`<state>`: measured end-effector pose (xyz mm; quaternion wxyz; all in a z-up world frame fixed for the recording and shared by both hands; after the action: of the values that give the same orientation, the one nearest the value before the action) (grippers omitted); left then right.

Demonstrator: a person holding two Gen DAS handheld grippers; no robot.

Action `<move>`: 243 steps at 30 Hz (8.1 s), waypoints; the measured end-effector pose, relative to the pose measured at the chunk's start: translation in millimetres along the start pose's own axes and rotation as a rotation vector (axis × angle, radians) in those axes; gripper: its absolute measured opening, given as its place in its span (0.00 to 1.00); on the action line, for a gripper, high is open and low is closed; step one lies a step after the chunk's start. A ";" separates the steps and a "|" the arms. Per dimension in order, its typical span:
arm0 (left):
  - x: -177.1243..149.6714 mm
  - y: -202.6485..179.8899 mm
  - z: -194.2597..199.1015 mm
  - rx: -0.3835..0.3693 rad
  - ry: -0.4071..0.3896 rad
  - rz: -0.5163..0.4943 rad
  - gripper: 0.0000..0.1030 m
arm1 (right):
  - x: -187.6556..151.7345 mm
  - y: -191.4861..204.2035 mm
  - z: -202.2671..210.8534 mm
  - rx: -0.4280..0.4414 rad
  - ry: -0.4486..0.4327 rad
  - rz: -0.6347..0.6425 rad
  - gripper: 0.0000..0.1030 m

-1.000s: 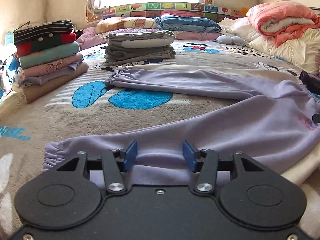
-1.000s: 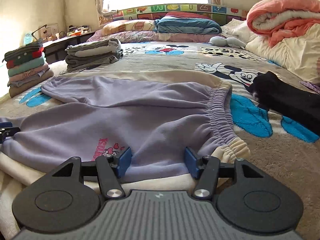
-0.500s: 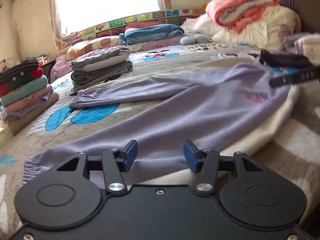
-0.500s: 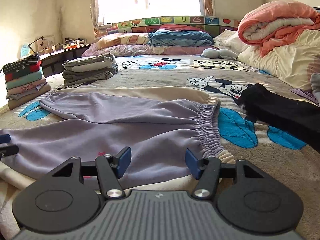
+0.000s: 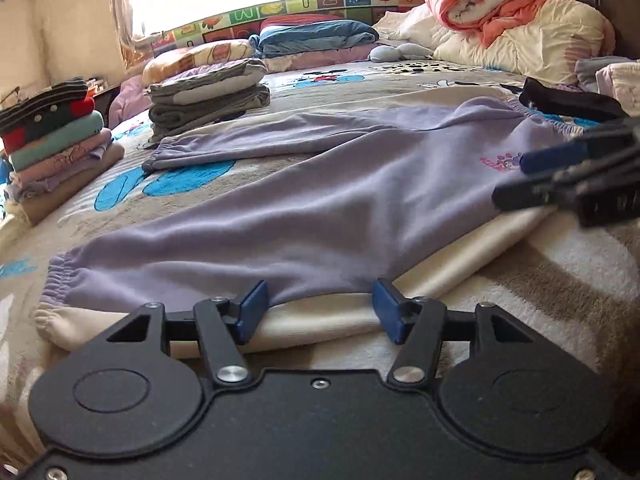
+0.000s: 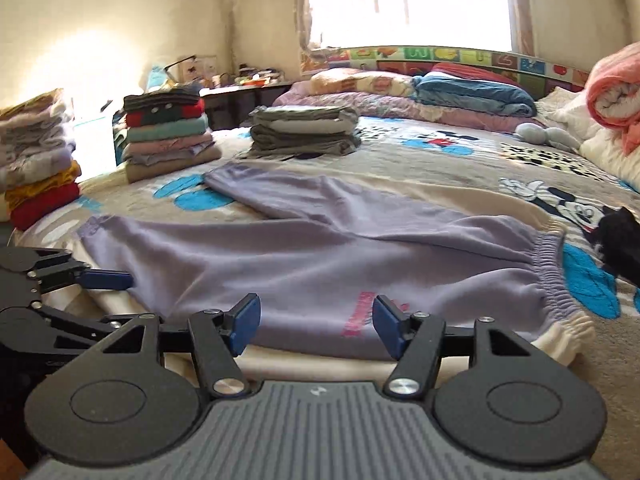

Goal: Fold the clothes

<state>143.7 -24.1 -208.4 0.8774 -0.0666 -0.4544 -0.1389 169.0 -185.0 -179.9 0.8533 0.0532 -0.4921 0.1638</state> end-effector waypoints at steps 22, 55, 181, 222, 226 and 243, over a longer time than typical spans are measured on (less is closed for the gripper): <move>-33.0 48.8 66.6 0.234 0.236 -0.746 0.59 | -1.2 -35.4 53.7 -0.190 -0.140 0.243 0.62; 49.8 111.9 78.2 0.144 0.053 -0.473 0.40 | 5.0 -117.7 47.6 -0.046 -0.160 -0.103 0.74; 133.4 200.2 -35.8 0.242 0.031 -0.378 0.07 | 69.9 -140.8 -41.1 -0.319 -0.178 0.207 0.04; 182.9 252.3 -199.8 -0.001 0.313 -0.105 0.15 | 84.1 -207.2 -168.5 -0.235 0.020 -0.130 0.04; 193.4 269.5 -193.9 0.044 0.237 0.035 0.46 | 80.9 -208.8 -172.6 -0.255 0.028 -0.155 0.05; 145.7 262.5 -148.8 0.107 0.083 0.253 0.20 | 77.6 -231.7 -152.2 -0.126 0.024 -0.411 0.53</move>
<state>419.4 163.1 -173.0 0.9081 -0.0708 -0.4126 -0.0053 406.9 -346.9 -174.6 0.8762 0.0972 -0.4699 -0.0443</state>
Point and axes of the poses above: each gripper's, at about its wrist camera, not at the fingertips, and z roughly against the way its jaws point, y to its left, x to its top, the point moved 10 cm from there along -z, roughly the way its jaws point, and after that the axes turned 14 degrees about -x, right-handed, at the moved point
